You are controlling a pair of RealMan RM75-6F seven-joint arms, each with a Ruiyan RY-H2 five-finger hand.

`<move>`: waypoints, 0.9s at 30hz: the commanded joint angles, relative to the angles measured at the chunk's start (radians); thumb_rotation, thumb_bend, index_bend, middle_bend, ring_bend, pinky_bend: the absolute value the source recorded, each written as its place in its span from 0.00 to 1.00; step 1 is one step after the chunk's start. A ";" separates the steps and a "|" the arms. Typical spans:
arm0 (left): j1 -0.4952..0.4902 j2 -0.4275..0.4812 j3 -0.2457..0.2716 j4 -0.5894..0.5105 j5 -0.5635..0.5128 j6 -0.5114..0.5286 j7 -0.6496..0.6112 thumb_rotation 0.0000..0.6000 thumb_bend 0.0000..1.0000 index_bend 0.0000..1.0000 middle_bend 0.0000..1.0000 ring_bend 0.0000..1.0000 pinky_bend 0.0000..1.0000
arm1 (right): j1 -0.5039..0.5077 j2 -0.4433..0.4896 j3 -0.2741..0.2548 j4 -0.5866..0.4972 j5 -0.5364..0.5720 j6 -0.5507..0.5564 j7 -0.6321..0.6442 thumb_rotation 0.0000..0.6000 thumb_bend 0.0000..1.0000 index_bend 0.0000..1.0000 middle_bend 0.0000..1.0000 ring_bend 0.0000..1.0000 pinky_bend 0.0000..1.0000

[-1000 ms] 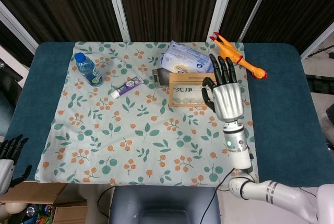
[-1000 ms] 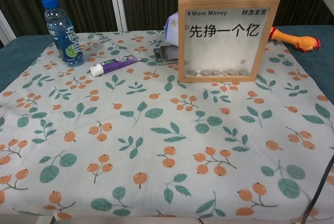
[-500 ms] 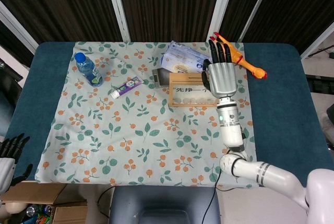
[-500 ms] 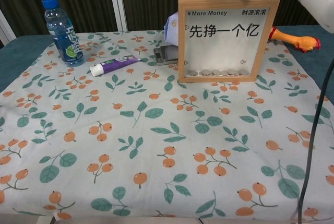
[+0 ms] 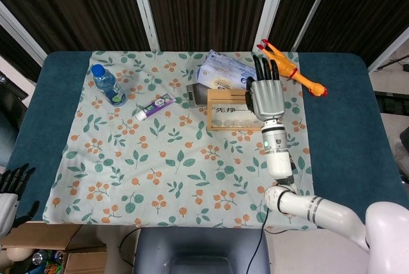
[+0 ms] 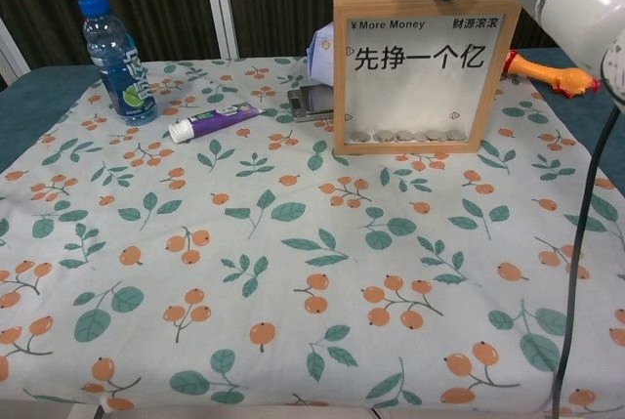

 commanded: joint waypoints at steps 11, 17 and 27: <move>-0.006 0.005 0.002 -0.023 0.005 -0.006 0.026 1.00 0.38 0.00 0.00 0.00 0.00 | 0.016 -0.004 -0.041 0.009 0.013 0.005 0.024 1.00 0.61 0.74 0.16 0.00 0.00; -0.004 0.006 0.002 -0.024 0.002 -0.007 0.026 1.00 0.38 0.00 0.00 0.00 0.00 | -0.004 0.035 -0.051 -0.046 0.007 0.019 0.053 1.00 0.61 0.02 0.06 0.00 0.00; -0.003 0.010 -0.001 -0.032 0.008 0.008 0.023 1.00 0.38 0.00 0.00 0.00 0.00 | -0.340 0.299 -0.252 -0.385 -0.288 0.353 0.245 1.00 0.61 0.00 0.00 0.00 0.00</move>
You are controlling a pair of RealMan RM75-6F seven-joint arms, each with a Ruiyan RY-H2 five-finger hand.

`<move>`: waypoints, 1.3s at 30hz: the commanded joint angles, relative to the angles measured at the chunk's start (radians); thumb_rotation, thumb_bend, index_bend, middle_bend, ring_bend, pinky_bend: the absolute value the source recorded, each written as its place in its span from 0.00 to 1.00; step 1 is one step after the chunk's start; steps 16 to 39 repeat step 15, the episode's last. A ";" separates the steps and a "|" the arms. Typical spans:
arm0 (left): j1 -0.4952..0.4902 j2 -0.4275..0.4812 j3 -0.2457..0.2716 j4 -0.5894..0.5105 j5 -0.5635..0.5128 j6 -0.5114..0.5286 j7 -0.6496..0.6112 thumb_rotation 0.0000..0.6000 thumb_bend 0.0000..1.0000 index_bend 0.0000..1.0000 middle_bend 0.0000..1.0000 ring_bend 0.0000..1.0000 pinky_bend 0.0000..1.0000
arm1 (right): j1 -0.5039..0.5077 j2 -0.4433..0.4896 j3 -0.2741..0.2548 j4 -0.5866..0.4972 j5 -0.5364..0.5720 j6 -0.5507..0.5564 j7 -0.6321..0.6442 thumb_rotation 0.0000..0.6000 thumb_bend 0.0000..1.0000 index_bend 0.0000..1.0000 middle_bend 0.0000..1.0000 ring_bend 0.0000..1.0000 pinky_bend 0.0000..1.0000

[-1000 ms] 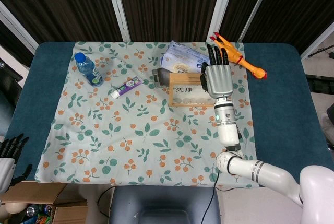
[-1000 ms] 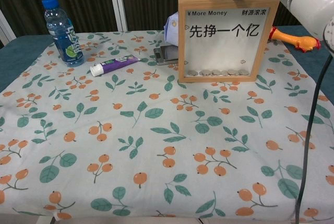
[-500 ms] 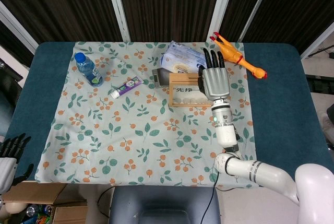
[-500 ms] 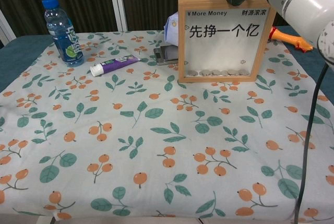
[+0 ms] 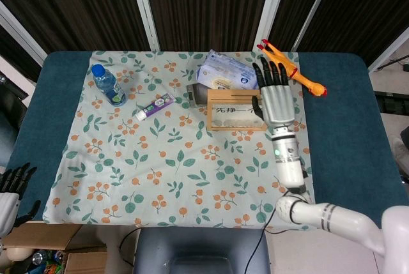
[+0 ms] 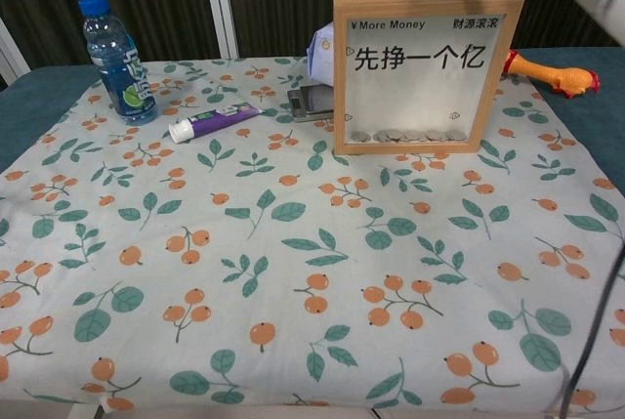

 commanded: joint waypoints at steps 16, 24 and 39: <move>0.007 0.017 -0.008 -0.030 0.010 0.037 0.020 1.00 0.38 0.00 0.00 0.00 0.00 | -0.606 0.242 -0.431 -0.128 -0.209 0.264 0.372 1.00 0.58 0.00 0.00 0.00 0.00; 0.007 0.017 -0.008 -0.030 0.010 0.037 0.020 1.00 0.38 0.00 0.00 0.00 0.00 | -0.606 0.242 -0.431 -0.128 -0.209 0.264 0.372 1.00 0.58 0.00 0.00 0.00 0.00; 0.007 0.017 -0.008 -0.030 0.010 0.037 0.020 1.00 0.38 0.00 0.00 0.00 0.00 | -0.606 0.242 -0.431 -0.128 -0.209 0.264 0.372 1.00 0.58 0.00 0.00 0.00 0.00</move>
